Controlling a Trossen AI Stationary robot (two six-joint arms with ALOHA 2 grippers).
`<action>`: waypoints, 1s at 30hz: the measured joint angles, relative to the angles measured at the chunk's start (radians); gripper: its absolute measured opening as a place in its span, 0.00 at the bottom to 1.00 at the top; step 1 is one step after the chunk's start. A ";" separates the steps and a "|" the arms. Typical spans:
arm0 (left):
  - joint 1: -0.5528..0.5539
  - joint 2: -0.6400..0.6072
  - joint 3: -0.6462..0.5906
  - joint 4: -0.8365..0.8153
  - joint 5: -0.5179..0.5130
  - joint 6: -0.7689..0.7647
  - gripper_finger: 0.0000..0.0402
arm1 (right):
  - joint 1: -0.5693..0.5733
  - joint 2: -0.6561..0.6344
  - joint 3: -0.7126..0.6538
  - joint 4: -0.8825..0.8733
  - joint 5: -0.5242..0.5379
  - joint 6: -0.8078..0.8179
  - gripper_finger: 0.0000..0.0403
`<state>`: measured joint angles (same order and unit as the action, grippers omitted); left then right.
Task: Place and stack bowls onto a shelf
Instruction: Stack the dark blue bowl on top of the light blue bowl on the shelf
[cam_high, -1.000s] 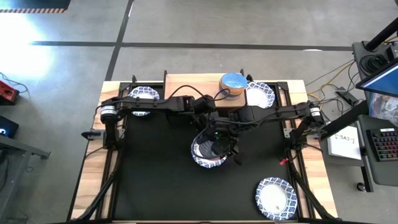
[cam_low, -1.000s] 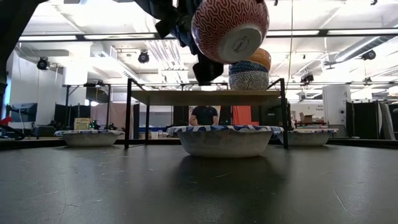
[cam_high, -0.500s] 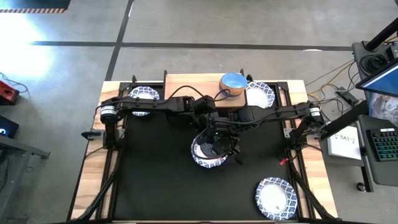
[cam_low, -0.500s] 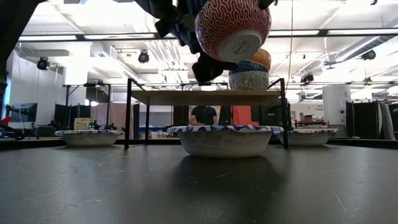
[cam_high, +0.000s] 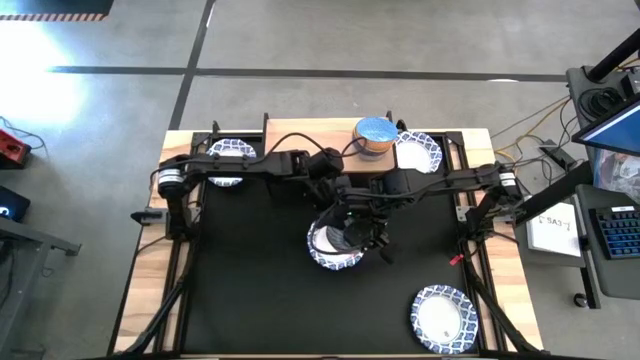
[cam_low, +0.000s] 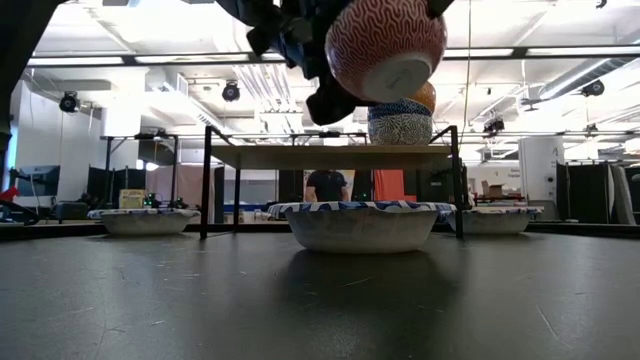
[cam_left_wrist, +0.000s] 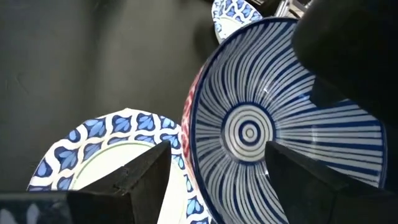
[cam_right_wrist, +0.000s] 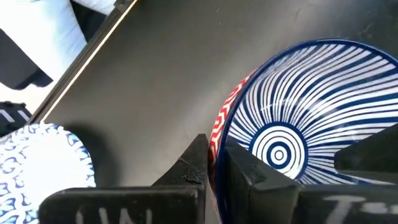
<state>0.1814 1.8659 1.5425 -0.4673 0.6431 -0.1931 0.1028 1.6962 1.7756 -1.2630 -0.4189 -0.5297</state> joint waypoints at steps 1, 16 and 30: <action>0.000 -0.002 0.000 0.001 -0.001 -0.002 0.60 | 0.000 -0.004 0.000 -0.002 0.001 0.005 0.03; 0.018 -0.073 0.002 -0.003 -0.032 0.033 0.60 | 0.001 -0.022 0.000 -0.030 -0.012 0.039 0.03; 0.040 -0.123 0.002 -0.163 -0.172 0.103 0.60 | 0.002 -0.023 -0.002 -0.048 -0.003 0.051 0.03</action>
<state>0.2218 1.7432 1.5444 -0.6307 0.4712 -0.0902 0.1051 1.6737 1.7737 -1.3110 -0.4222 -0.4791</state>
